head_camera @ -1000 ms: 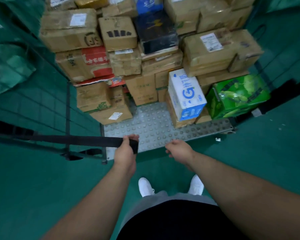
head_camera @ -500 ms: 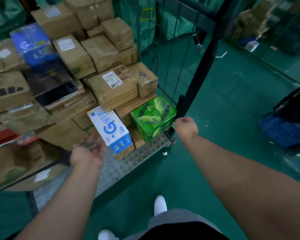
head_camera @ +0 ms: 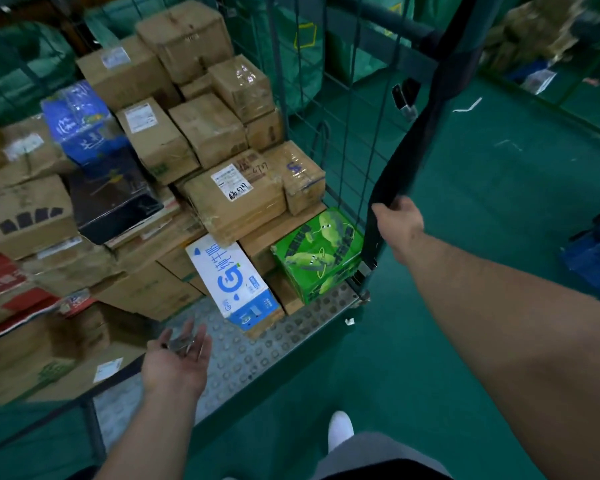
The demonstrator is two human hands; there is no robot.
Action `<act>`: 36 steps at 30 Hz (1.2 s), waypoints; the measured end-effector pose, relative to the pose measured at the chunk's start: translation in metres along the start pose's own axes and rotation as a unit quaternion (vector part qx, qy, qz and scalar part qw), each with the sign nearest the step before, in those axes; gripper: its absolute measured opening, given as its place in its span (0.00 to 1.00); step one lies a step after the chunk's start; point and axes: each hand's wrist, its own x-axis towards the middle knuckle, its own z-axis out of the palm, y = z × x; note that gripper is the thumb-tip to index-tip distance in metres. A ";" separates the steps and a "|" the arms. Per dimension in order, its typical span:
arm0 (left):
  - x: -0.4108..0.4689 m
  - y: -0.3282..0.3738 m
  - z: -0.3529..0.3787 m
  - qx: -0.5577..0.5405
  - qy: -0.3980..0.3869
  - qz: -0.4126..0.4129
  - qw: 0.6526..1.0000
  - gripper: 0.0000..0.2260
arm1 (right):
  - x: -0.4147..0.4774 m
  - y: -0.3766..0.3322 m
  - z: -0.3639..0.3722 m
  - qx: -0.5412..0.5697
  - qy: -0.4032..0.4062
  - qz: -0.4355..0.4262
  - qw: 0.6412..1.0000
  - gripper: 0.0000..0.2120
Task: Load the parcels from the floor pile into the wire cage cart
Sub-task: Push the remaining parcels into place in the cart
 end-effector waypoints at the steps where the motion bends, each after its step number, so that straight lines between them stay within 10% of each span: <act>1: 0.001 0.001 0.001 0.003 -0.003 0.003 1.000 0.14 | -0.002 0.002 0.008 0.012 -0.018 -0.004 1.000 0.13; 5: 0.001 0.006 0.003 0.027 -0.039 0.035 0.998 0.21 | -0.036 0.006 0.051 0.035 -0.133 0.025 0.990 0.22; 12: -0.024 0.045 -0.002 0.098 -0.098 0.114 0.984 0.23 | -0.165 0.026 0.146 -0.067 -0.347 -0.028 0.935 0.09; 19: -0.038 0.131 -0.055 0.055 -0.040 0.153 0.986 0.18 | -0.269 0.000 0.225 0.098 -0.467 0.076 0.875 0.03; 24: -0.037 0.164 -0.091 0.061 0.005 0.154 0.986 0.23 | -0.328 -0.032 0.267 0.247 -0.425 0.121 0.863 0.10; 36: -0.046 0.166 -0.087 0.068 -0.011 0.211 0.975 0.24 | -0.337 -0.031 0.273 0.043 -0.257 -0.006 0.965 0.58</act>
